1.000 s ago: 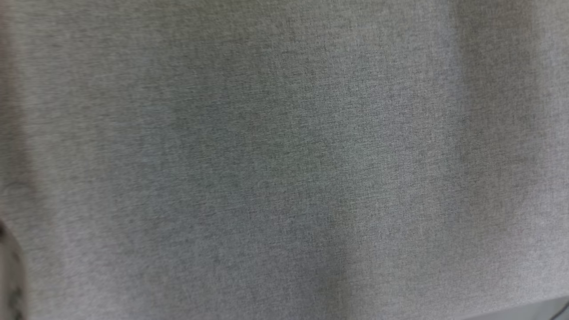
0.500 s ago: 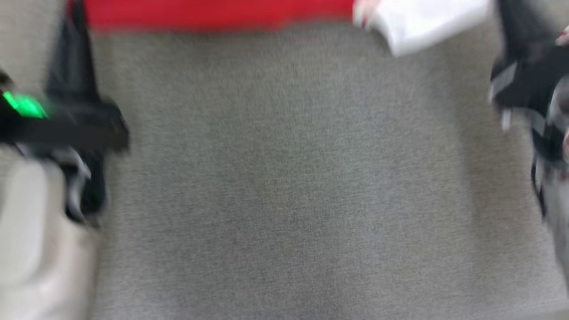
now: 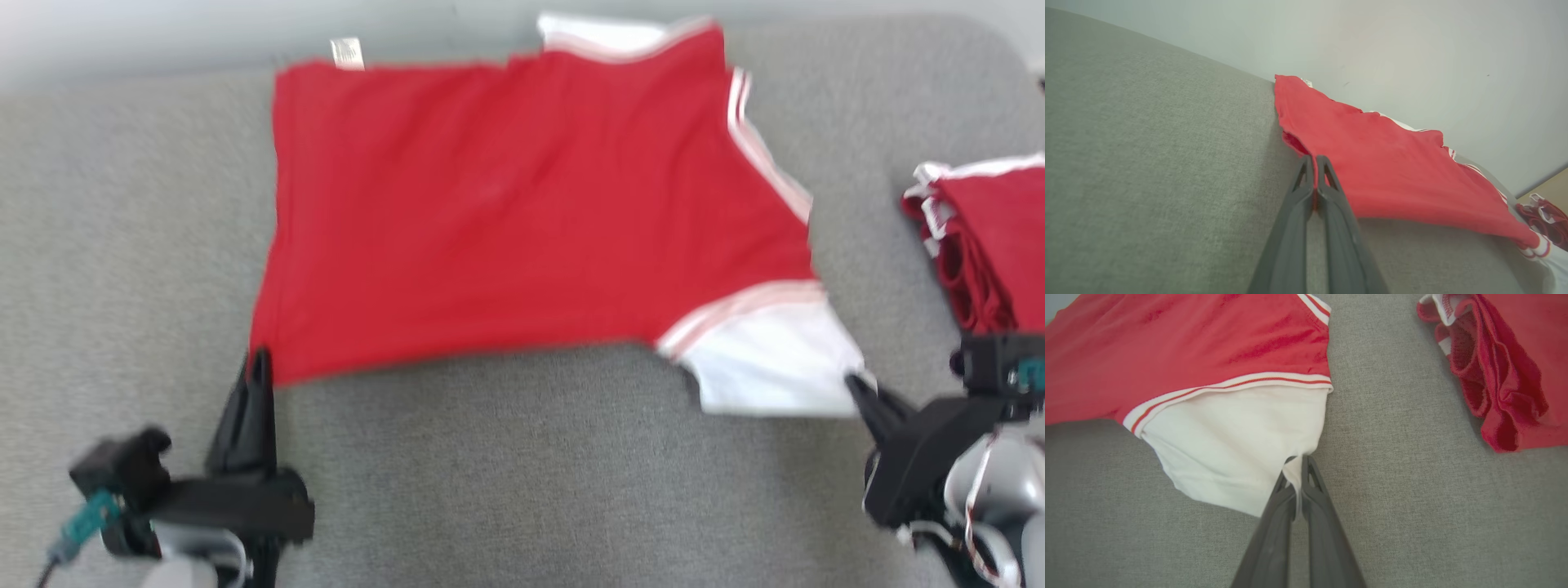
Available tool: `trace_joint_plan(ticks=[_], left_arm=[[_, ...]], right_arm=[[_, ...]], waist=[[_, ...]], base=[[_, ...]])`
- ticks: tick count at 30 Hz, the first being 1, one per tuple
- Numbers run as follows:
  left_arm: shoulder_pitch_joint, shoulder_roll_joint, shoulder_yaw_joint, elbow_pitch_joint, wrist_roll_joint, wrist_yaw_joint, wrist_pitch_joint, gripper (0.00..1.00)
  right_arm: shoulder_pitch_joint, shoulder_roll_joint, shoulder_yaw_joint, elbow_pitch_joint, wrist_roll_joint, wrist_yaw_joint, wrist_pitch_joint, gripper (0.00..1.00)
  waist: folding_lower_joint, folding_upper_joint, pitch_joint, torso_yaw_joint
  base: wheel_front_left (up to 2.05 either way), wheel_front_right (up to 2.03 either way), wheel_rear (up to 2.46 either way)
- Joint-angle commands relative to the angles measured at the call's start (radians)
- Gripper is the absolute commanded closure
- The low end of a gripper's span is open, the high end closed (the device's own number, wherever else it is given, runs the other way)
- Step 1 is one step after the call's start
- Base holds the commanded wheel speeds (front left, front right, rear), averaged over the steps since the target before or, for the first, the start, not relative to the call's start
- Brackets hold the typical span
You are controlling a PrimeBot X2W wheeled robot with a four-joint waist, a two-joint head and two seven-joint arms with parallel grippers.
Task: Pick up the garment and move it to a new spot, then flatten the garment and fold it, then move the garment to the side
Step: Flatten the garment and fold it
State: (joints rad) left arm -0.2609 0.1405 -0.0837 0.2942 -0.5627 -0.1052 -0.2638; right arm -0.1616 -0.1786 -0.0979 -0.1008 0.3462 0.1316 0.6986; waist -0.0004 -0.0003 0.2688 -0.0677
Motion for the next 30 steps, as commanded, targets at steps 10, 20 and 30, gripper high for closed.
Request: trace_joint_plan(ticks=[10,20,30], left_arm=[[0.202,0.002,-0.011,-0.011,0.01,0.042,0.016,1.0],[0.326,0.023,-0.058,-0.043,0.067,0.092,0.055,1.0],[0.369,0.028,-0.088,-0.055,0.092,0.122,0.089,1.0]], right_arm=[[0.173,0.061,-0.047,-0.058,-0.074,-0.002,0.122,1.0],[0.291,0.079,-0.074,-0.067,-0.104,-0.002,0.252,1.0],[0.337,0.096,-0.09,-0.101,-0.082,-0.002,0.332,1.0]], waist=[[0.0004,0.0003,-0.176,0.037],[0.0004,0.0003,-0.208,0.027],[0.0004,0.0003,-0.196,0.03]], base=[[0.0,0.0,0.0],[0.0,0.0,0.0],[0.0,0.0,0.0]])
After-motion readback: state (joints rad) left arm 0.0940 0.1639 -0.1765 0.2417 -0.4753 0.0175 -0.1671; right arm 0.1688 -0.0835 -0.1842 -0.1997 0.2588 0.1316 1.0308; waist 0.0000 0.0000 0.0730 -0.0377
